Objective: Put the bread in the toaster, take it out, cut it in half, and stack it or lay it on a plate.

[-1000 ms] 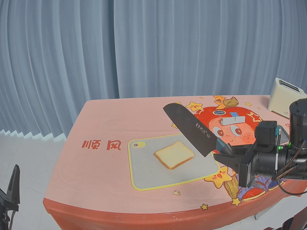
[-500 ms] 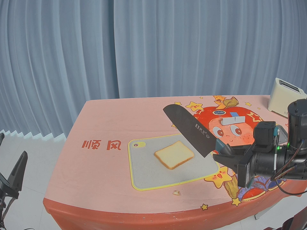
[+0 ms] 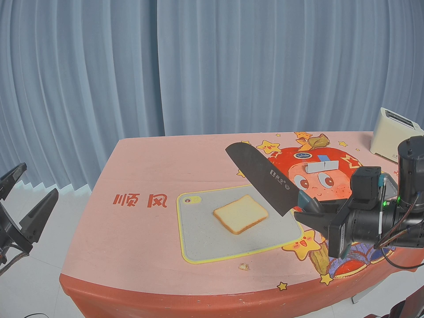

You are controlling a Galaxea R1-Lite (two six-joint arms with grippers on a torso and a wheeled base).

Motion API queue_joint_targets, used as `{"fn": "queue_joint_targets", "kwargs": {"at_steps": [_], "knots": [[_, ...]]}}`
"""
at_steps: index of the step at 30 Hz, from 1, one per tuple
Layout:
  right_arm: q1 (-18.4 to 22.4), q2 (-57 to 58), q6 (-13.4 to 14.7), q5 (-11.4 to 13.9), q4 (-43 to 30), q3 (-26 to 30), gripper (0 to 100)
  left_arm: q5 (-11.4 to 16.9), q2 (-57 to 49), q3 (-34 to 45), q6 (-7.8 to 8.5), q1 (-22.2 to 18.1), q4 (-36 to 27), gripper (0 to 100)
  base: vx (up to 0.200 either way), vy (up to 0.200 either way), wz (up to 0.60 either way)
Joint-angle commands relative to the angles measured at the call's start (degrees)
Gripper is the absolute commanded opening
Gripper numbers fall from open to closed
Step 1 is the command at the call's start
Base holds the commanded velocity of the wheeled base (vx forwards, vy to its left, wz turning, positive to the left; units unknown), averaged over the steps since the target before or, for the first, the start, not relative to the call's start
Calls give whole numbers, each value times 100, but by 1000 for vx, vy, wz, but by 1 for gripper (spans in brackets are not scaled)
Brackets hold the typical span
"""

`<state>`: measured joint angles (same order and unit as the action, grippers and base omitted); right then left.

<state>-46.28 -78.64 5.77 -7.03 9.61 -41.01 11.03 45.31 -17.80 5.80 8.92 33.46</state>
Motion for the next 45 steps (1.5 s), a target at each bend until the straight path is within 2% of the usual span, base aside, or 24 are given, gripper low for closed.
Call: {"fn": "queue_joint_targets", "kwargs": {"at_steps": [1, 5, 11, 13, 18, 23, 31, 45], "knots": [[-22, -11, 3, 0, 15, 5, 0, 22, 250, -268, 0, 4, -349, 100, 0, 0, 0], [-22, -11, 3, 0, 15, 5, 0, 22, 364, -567, 9, 13, -762, 100, 0, 0, 0], [-22, -11, 3, 0, 15, -4, 0, 22, 654, -883, 0, 22, -956, 100, 0, 0, 0], [-22, -11, 3, -17, 15, -4, 0, 13, 716, -866, -35, 22, -973, 100, 0, 0, 0], [-22, -20, 3, -44, 24, -4, 0, -5, 707, -839, -290, 4, -1035, 100, 0, 0, 0], [-110, -20, 12, -52, 6, 14, 0, -31, 681, -822, -369, -22, -1044, 100, 0, 0, 0], [-154, -11, 12, -167, 15, 58, 0, -40, 707, -778, -369, -31, -1044, 100, 0, 0, 0], [-189, -90, 12, -176, 24, 58, 0, -40, 716, -778, -369, -22, -1044, 100, 0, 0, 0]]}}
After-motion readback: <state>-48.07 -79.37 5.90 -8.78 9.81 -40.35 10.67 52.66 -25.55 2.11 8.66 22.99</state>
